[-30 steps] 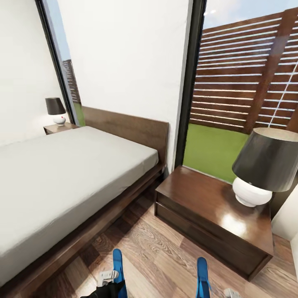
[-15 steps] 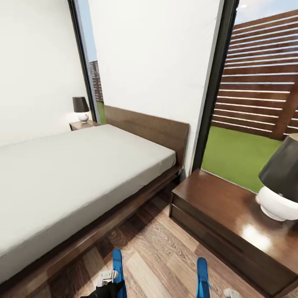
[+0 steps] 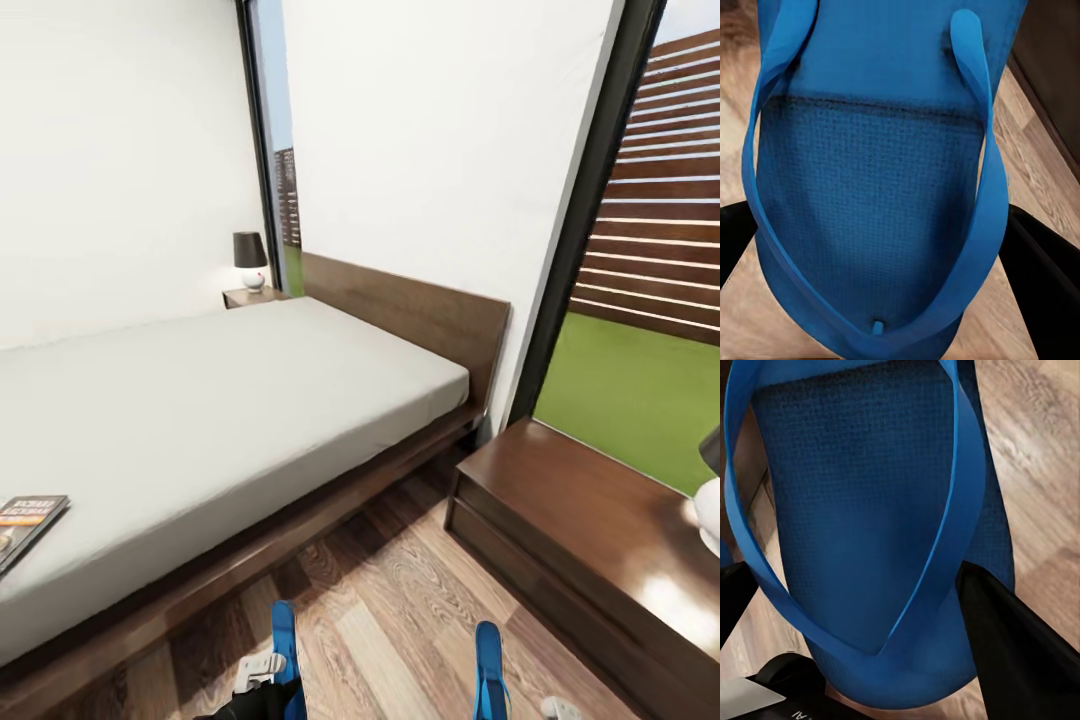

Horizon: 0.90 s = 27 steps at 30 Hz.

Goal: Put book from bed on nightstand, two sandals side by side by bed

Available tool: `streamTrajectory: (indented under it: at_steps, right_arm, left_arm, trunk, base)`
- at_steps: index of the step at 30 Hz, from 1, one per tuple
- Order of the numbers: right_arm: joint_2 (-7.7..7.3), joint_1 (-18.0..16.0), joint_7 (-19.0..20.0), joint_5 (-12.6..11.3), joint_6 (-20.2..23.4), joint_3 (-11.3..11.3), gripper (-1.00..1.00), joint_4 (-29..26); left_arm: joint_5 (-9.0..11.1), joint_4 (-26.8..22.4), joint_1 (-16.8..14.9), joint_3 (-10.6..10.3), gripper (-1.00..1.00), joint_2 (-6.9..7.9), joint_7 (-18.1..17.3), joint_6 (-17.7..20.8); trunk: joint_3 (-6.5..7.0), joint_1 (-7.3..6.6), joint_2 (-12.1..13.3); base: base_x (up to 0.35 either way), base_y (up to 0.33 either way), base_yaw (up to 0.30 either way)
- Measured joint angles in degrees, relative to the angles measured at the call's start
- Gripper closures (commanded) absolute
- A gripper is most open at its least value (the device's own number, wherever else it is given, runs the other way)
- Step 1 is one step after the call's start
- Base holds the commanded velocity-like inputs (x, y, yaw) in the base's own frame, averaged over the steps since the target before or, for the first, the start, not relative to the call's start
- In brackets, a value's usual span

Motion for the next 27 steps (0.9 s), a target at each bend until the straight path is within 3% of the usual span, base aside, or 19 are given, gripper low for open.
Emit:
streamTrajectory:
  at_steps: [27]
  right_arm:
    - [0.00, 0.00, 0.01, -0.02, 0.01, 0.00, 1.00, 0.00]
  left_arm:
    - [-0.01, 0.00, 0.00, -0.01, 1.00, 0.00, 0.00, 0.00]
  trunk:
    - [0.00, 0.00, 0.00]
  base:
    - [0.000, 0.000, 0.292]
